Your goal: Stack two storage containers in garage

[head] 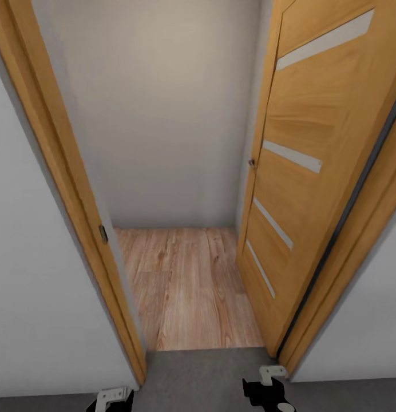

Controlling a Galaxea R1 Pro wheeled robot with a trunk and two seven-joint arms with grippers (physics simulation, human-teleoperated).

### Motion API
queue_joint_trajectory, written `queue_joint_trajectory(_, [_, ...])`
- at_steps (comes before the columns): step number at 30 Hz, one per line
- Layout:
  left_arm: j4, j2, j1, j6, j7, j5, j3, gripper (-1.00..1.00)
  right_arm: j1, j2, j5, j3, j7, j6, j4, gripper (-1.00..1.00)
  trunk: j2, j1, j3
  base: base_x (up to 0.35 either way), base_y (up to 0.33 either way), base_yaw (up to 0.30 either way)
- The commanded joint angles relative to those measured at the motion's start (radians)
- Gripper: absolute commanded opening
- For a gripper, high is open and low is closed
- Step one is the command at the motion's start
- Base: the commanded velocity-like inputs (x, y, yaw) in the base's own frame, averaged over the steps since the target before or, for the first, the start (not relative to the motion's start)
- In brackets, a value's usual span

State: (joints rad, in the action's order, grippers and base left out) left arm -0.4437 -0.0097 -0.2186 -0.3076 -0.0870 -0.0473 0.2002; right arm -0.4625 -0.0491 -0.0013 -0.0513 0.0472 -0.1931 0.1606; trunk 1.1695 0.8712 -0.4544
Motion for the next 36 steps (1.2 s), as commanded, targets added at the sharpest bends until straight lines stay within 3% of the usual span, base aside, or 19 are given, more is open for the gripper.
queue_joint_trajectory(1, [0.0,-0.001,-0.001,-0.003,-0.008,-0.005,0.008,1.0,-0.001,0.0,0.0,-0.005,0.005,-0.003,-0.001,1.0,0.001,0.0,-0.001,0.215,0.0,0.0])
queue_joint_trajectory(19, [0.0,-0.003,-0.001,-0.004,-0.008,-0.005,0.007,1.0,-0.001,0.0,0.0,-0.005,0.005,-0.002,-0.001,1.0,0.001,0.0,-0.001,0.025,0.0,0.0])
queue_joint_trajectory(36, [0.0,-0.003,-0.001,-0.003,-0.008,-0.005,0.007,1.0,-0.001,0.0,0.0,-0.005,0.005,-0.004,-0.001,1.0,0.001,0.0,-0.001,0.233,0.0,0.0])
